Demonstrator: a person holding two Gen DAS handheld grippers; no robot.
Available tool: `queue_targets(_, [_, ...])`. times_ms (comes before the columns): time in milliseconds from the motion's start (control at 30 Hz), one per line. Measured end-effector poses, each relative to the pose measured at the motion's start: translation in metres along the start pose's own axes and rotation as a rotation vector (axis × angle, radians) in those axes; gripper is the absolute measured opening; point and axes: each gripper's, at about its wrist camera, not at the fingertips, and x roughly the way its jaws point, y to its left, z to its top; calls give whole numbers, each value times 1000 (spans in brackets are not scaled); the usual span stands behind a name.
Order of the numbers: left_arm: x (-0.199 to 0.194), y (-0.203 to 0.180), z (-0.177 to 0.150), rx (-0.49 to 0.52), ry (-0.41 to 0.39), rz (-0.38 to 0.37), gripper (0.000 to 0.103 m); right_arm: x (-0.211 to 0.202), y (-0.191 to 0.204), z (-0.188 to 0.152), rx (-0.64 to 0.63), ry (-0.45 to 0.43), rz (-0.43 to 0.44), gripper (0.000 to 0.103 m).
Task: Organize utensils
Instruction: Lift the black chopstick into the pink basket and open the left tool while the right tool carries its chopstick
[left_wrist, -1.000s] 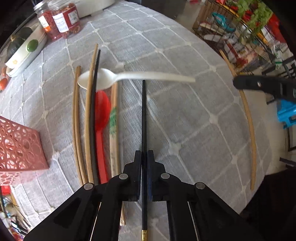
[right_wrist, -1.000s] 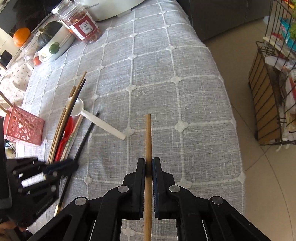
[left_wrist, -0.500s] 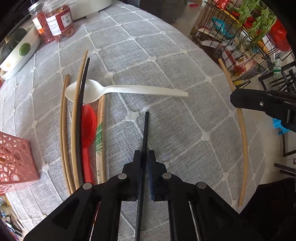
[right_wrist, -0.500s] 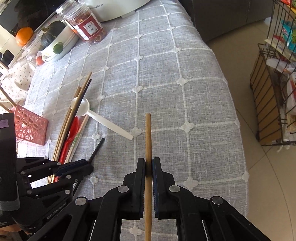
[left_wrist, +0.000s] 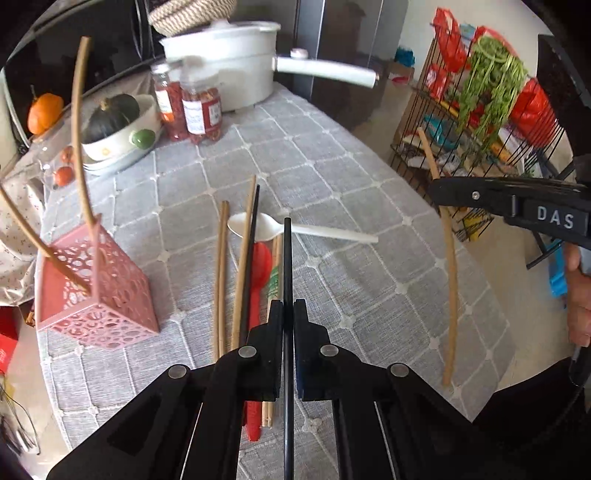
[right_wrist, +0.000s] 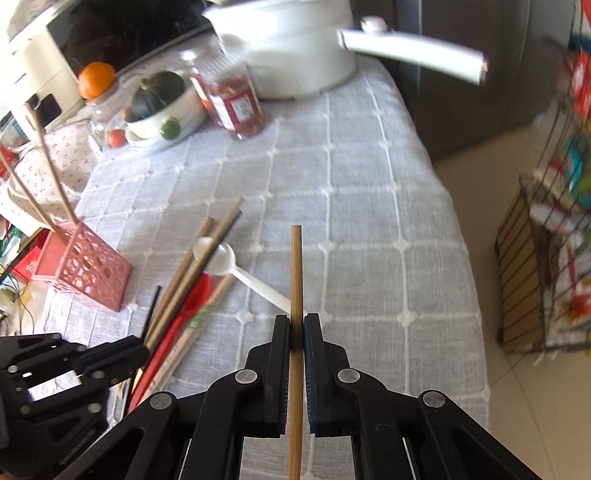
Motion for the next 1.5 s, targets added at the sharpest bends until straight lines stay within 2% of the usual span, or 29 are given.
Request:
queue_targets(367, [-112, 43, -3, -96, -304, 18, 5, -55, 62, 1, -177, -212, 47, 5])
queue_targets(533, [-150, 56, -1, -133, -422, 18, 5, -73, 81, 5, -190, -285, 81, 5])
queue_targets(667, [-183, 66, 1, -152, -536, 49, 5, -89, 94, 14, -190, -355, 123, 5])
queue_targets(800, [-208, 84, 1, -199, -614, 71, 5, -103, 107, 23, -189, -430, 173, 5])
queue_targets(900, [-219, 93, 0, -224, -666, 117, 5, -108, 116, 28, -190, -475, 200, 5])
queue_targets(1067, [-218, 108, 0, -233, -700, 147, 5, -107, 129, 38, -182, -515, 240, 5])
queue_targets(1300, [-187, 133, 5, -260, -658, 188, 5, -102, 139, 49, -139, -592, 285, 5])
queue_targets(1500, [-144, 143, 16, -256, -541, 202, 5, -82, 140, 57, -70, -641, 340, 5])
